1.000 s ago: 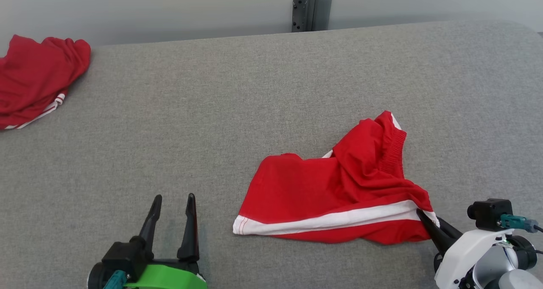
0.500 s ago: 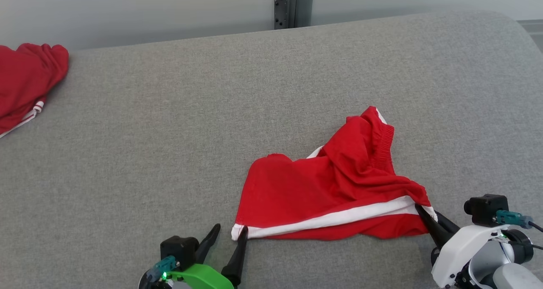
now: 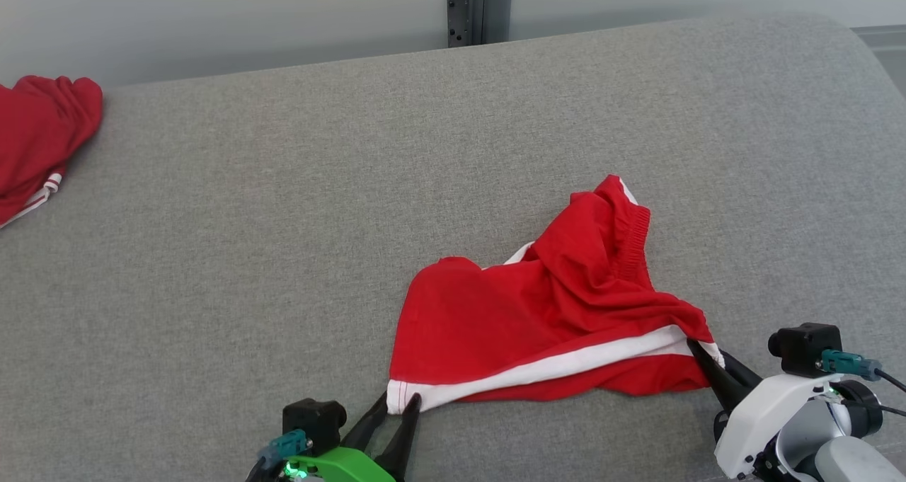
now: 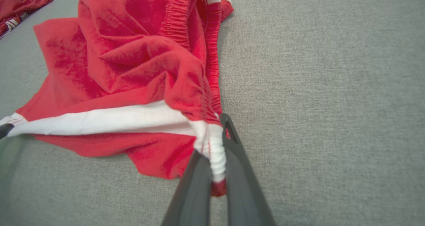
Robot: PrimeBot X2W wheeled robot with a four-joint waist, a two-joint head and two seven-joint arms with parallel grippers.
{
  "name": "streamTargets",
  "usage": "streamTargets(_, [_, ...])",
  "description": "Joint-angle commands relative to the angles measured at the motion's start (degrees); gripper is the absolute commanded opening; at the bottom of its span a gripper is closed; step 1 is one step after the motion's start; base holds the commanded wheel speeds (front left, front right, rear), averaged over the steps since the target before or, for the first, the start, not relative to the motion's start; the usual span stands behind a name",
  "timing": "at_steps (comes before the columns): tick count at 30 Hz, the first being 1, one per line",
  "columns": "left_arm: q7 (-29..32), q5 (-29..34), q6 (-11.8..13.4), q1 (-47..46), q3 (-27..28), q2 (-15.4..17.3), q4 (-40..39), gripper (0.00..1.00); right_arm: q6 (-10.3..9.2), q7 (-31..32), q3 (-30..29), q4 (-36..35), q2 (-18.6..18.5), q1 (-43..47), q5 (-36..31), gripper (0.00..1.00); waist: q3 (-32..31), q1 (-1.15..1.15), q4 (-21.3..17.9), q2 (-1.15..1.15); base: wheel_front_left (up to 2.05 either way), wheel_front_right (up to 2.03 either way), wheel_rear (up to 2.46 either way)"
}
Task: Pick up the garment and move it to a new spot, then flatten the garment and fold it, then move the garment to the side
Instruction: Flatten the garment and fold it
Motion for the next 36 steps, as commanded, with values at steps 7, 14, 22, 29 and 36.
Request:
streamTargets(7, [-1.2,-0.3,-0.3,-0.3,-1.0,0.1,0.1,0.0,-0.06,-0.9,0.6,0.6,0.1,-1.0,0.1,0.0,-0.6,0.0,-0.2,0.0,0.0,0.0,0.0])
streamTargets(14, [-4.9,-0.4,0.6,-0.7,0.0,0.2,-1.0,0.0,-0.06,-2.1,0.8,-0.2,-0.6,-1.3,-0.1,0.0,-1.8,0.0,-0.5,0.0,0.0,0.0,0.0])
streamTargets(22, [-9.6,-3.9,1.6,0.0,4.4,0.1,-6.9,0.0,-0.06,-5.3,-2.4,-5.0,0.4,-1.7,0.2,0.0,-4.6,0.0,-0.6,0.0,0.0,0.0,0.0])
streamTargets(29, [-10.0,-8.2,2.7,1.2,7.8,0.0,-19.5,0.0,-0.07,-4.3,-5.0,-15.5,-0.2,-1.3,-1.2,0.0,-7.1,0.0,-0.7,0.0,0.0,0.0,0.0])
streamTargets(36, [-8.7,-7.9,4.7,0.2,10.0,1.9,-35.0,0.0,-0.06,0.5,-8.2,-29.4,-0.4,0.1,-1.3,0.0,-8.7,0.0,-0.9,0.0,0.0,0.0,0.0])
